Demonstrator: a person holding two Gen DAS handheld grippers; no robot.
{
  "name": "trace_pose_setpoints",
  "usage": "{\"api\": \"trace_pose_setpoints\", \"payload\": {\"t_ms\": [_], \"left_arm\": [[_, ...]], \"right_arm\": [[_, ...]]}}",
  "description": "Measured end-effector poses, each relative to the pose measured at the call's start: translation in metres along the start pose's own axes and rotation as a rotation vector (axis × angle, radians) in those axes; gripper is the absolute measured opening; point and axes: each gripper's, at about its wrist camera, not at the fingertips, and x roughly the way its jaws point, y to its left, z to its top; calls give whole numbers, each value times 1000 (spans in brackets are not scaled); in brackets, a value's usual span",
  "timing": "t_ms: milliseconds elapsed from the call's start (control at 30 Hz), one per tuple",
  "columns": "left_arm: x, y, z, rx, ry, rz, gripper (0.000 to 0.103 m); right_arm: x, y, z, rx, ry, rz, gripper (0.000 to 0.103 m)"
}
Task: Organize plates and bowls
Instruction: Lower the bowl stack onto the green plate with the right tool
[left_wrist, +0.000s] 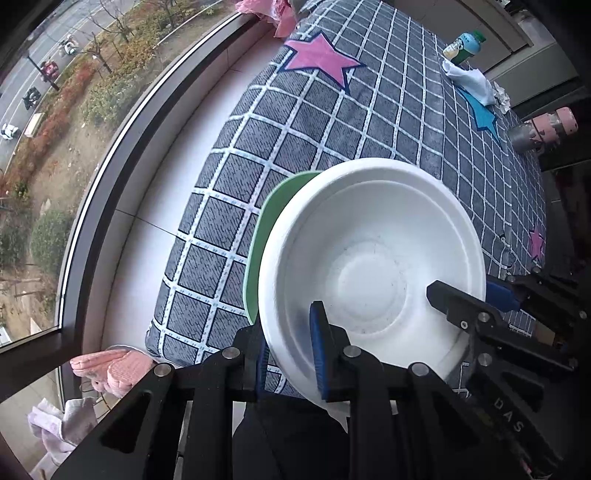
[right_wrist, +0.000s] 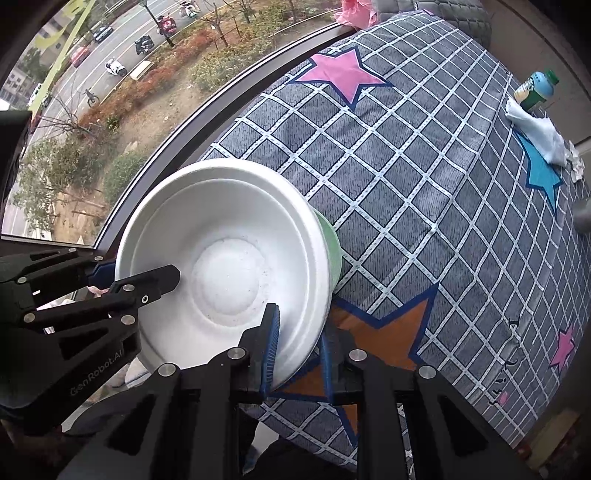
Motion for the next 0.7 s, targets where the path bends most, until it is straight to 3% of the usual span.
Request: {"api": "trace_pose_setpoints", "payload": {"t_ms": [700], "left_arm": [[7, -2, 4, 27, 9, 24, 22]], "right_arm": [[10, 0, 2, 12, 38, 3, 22]]}}
